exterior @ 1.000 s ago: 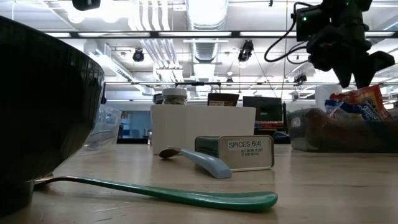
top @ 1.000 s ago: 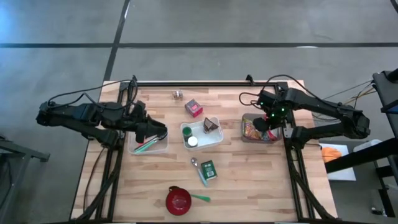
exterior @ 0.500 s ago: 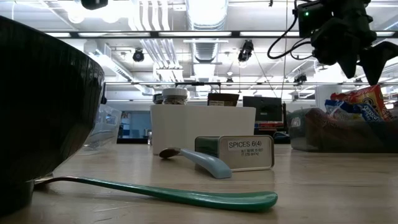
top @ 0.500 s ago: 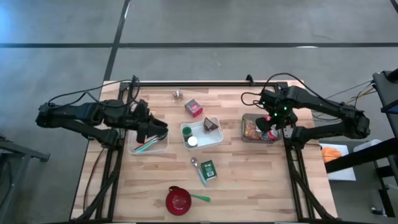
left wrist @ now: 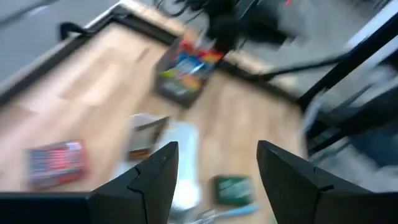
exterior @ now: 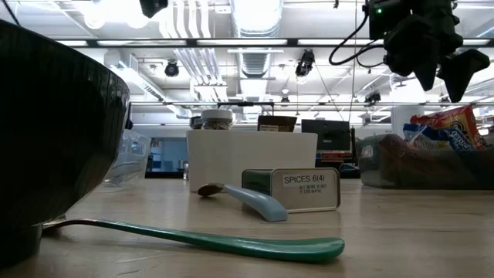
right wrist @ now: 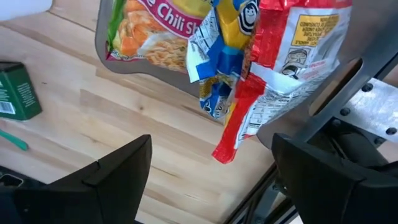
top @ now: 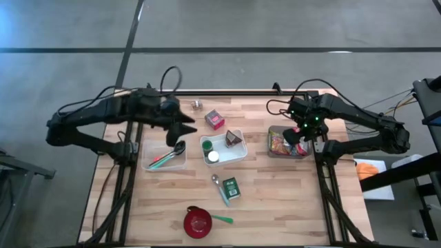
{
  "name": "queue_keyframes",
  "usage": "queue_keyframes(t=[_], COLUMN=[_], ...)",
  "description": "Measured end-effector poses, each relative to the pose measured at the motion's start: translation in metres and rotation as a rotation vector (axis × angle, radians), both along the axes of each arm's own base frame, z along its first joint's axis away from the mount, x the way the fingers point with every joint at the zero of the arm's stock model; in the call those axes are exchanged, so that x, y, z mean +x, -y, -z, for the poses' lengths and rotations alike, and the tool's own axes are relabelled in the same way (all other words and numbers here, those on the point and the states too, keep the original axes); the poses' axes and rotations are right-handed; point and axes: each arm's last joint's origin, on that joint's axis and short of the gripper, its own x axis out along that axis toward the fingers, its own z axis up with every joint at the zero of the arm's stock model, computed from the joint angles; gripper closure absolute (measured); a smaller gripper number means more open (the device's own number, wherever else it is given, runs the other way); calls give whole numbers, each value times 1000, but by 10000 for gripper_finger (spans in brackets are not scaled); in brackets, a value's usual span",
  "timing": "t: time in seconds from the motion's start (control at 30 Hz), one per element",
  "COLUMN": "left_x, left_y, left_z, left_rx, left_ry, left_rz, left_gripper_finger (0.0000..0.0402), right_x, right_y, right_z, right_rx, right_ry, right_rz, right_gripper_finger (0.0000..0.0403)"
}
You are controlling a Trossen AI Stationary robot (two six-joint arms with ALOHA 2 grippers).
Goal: Pick & Place Food Item
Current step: Put the red seasoning can into the white bin
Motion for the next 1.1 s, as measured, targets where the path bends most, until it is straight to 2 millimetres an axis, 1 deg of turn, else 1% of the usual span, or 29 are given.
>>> queue_keyframes(t=[0.1, 0.27, 0.4, 0.5, 0.57, 0.67, 0.8, 0.97, 1.1], left_x=[12, 41, 65, 78, 83, 88, 88, 87, 89], left_y=[-11, -26, -38, -48, -52, -54, -52, -53, -54], left_z=[-2, 5, 19, 32, 39, 47, 47, 44, 42], left_rx=[115, 248, 322, 308, 301, 291, 313, 453, 526], left_ry=[-105, -229, -306, -356, -384, -417, -417, -425, -399], left_rz=[45, 132, 197, 189, 181, 185, 206, 264, 309], left_gripper_finger=[182, 182, 182, 178, 170, 147, 108, 65, 43], right_x=[0, -1, 0, -1, -1, -1, 0, 1, 1], right_y=[1, 1, 2, 2, 2, 2, 2, 3, 3], right_z=[0, 1, 1, 1, 1, 1, 1, 2, 2], right_rx=[-20, -58, -67, -84, -85, -83, -83, -82, -82], right_ry=[-2, -12, -9, -19, -18, -19, -21, -21, -20], right_rz=[-18, -49, -72, -80, -77, -64, -65, -65, -65], right_gripper_finger=[74, 74, 74, 74, 74, 74, 74, 73, 73])
